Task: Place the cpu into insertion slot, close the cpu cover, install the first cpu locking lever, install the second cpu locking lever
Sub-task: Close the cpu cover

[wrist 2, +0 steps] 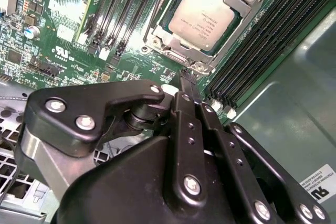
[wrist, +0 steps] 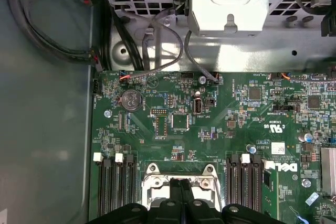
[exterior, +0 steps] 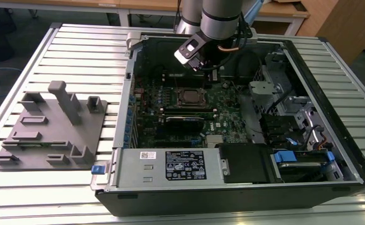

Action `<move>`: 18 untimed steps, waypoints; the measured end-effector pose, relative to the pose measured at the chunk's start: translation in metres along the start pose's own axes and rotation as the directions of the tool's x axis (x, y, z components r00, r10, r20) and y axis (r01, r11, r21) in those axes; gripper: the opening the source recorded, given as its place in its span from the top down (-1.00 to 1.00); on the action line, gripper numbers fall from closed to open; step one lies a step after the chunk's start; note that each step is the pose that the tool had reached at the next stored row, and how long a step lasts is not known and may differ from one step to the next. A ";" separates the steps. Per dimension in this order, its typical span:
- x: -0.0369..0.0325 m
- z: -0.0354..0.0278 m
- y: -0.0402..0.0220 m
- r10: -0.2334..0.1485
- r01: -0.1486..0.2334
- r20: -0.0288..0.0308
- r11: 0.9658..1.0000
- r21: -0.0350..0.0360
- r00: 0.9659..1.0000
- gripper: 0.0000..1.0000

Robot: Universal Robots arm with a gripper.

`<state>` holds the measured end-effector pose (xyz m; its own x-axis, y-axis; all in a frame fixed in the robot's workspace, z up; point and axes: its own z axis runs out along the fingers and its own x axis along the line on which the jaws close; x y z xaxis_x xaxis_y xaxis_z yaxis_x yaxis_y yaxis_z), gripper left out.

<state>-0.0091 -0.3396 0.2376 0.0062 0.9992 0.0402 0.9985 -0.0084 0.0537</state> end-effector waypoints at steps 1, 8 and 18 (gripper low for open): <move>0.0000 0.0000 -0.0001 0.000 0.000 0.000 1.000 0.000 1.000 0.79; 0.0000 0.0000 -0.0036 0.000 0.000 0.000 1.000 0.000 1.000 0.79; -0.0001 -0.0005 -0.0223 0.000 0.000 0.000 1.000 -0.002 1.000 0.79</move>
<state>-0.0314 -0.3396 0.2369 0.0063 0.9992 0.0403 0.9984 -0.0086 0.0556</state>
